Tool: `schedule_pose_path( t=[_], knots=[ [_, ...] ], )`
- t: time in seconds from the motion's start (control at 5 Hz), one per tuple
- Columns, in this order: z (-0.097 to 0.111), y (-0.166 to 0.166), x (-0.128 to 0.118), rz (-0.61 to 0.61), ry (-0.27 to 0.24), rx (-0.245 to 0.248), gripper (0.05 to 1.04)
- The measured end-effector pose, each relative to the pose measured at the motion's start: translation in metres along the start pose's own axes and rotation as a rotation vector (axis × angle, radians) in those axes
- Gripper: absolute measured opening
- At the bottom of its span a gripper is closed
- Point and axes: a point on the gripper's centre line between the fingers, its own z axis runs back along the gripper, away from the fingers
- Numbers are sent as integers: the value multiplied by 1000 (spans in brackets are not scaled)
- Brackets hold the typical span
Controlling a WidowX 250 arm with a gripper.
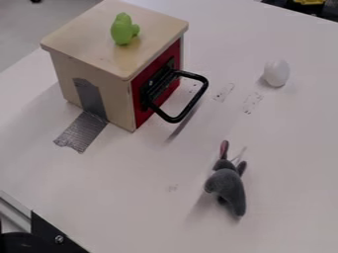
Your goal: Open the drawer
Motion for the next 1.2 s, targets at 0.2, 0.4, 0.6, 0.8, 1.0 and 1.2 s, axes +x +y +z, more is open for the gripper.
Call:
schedule_pose_path(
  t=[0.2,0.4,0.6,0.8,1.0,1.2],
  knots=[
    [-8,0,-4,4,29,-3,999],
    [-21,-29,-13,-60,51,-41,999],
    [-28,-56,-20,-118,53,-96,999],
    [-28,-78,-28,-195,4,-150,999],
    [-38,-84,-37,-206,-10,-180,999],
    [-69,-82,-49,-195,39,-175,999]
  ],
)
